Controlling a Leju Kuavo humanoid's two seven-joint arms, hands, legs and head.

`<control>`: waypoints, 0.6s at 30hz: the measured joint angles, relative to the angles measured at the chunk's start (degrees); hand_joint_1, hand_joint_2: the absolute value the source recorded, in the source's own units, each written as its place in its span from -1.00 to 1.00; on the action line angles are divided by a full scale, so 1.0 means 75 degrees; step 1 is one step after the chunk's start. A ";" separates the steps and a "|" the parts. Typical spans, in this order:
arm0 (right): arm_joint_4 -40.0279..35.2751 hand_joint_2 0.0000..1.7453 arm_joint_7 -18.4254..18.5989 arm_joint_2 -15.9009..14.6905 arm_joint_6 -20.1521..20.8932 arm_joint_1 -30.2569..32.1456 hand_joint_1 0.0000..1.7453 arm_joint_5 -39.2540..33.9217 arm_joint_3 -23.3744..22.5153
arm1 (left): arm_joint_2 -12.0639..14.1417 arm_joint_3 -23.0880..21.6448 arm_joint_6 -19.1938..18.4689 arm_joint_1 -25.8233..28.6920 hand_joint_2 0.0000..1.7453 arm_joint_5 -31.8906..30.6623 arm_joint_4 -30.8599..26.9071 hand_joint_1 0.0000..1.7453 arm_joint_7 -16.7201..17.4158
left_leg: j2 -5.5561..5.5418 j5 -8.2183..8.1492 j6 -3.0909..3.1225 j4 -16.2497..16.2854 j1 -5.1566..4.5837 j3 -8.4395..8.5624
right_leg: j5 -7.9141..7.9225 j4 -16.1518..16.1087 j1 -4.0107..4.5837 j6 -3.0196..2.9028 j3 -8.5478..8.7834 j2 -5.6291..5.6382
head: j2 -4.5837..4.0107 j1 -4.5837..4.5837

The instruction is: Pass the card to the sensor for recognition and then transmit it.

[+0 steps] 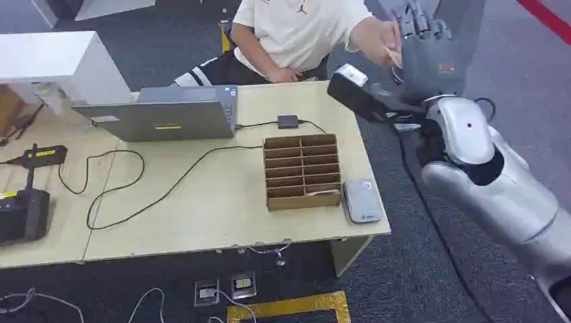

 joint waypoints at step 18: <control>0.1591 1.00 0.0006 0.0673 -0.1230 -0.0599 -1.00 -0.0099 0.2240 | 0.0172 -0.0376 0.0000 0.0011 -1.00 0.0288 -0.0230 -1.00 0.0128 | -0.0002 0.0000 0.0000 0.0002 -0.0001 0.0002 | 0.0000 -0.0004 -0.0001 0.0000 0.0000 0.0000 | 0.0000 0.0000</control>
